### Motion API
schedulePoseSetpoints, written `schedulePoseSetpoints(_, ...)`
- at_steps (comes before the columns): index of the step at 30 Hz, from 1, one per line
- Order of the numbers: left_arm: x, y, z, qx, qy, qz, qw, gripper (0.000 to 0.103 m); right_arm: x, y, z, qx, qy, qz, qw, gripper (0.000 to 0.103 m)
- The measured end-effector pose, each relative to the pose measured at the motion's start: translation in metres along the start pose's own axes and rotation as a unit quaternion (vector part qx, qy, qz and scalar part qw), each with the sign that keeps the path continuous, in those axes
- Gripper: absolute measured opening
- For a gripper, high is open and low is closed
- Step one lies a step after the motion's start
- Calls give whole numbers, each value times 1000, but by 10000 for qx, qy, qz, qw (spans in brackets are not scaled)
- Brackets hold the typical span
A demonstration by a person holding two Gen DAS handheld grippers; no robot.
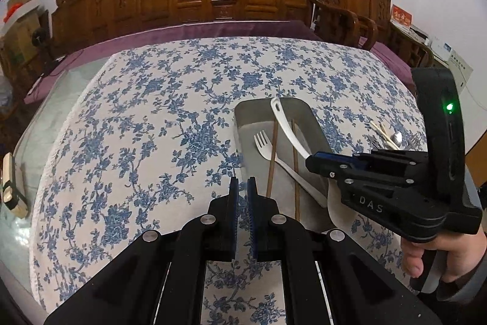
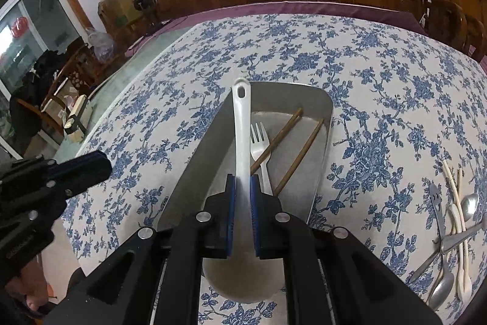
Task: Organize utensils
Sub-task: 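Carry the white spoon to the tray and lower it inside with the right tool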
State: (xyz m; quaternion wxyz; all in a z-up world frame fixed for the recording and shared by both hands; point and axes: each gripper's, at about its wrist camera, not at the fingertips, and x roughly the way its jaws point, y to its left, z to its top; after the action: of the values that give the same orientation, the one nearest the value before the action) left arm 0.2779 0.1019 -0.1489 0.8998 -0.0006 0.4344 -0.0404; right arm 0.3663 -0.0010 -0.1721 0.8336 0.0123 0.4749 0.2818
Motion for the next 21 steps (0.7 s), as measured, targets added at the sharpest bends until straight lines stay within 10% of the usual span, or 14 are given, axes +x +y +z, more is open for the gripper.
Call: schedulePoseSetpoints(21,-3,-8,-2,53,-51,-86,9999,5,-38,-9,-2,-335,-222,219,9990,11)
